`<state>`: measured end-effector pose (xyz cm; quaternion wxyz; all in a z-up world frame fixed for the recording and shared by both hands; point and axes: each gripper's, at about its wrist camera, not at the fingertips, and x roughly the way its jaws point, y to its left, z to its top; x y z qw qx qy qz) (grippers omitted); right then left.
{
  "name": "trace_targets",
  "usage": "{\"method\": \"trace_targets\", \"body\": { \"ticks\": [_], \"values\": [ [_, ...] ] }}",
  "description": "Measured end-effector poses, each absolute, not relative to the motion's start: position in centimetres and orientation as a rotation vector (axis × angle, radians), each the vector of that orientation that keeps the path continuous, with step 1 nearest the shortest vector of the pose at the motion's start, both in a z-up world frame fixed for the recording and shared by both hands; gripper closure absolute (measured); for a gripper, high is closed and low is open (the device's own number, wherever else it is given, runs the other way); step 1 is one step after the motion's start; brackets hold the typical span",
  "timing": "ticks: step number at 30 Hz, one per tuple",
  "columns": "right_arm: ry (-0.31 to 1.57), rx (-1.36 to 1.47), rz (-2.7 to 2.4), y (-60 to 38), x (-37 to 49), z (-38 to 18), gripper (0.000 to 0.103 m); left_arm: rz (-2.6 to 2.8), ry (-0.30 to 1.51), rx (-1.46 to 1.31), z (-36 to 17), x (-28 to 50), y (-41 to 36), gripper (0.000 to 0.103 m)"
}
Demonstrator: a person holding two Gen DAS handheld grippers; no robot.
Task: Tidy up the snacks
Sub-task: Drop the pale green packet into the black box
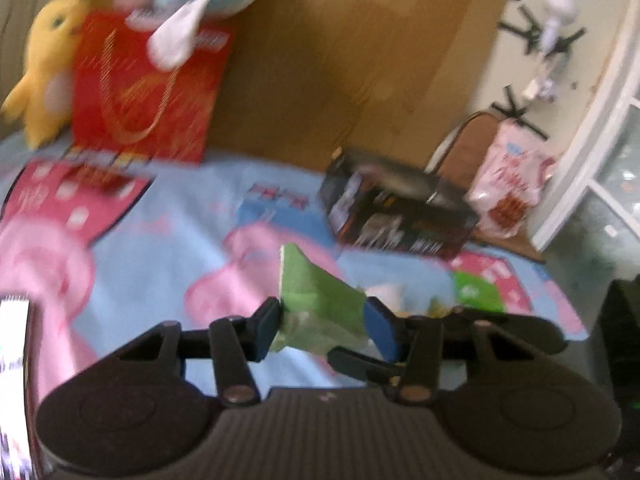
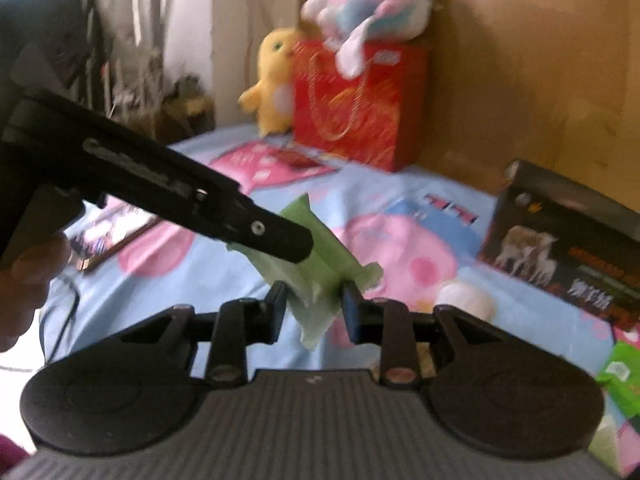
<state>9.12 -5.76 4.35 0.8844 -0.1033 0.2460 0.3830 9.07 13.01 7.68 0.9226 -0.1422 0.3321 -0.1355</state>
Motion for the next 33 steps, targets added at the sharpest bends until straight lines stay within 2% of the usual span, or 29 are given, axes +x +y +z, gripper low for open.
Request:
{"method": "trace_targets", "body": {
  "ticks": [10,15,19,28,33],
  "values": [
    [0.388,-0.144,0.525,-10.5,17.3,7.4,0.070,-0.424,0.589,-0.184,13.0,19.8,5.5,0.057],
    [0.366,-0.136,0.368,-13.5,21.7,7.6,0.074,-0.521,0.649,-0.218,11.8,25.8,1.6,0.057],
    [0.392,-0.183,0.222,-15.4,24.2,6.6,0.072,-0.462,0.715,-0.165,9.1,28.8,-1.2,0.057],
    [0.407,0.009,0.162,-23.8,20.1,6.2,0.072,-0.490,0.719,-0.231,8.3,23.8,2.3,0.055],
    [0.586,0.275,0.137,-29.7,19.6,3.5,0.070,-0.527,0.773,-0.263,7.2,21.3,1.6,0.055]
  ]
}}
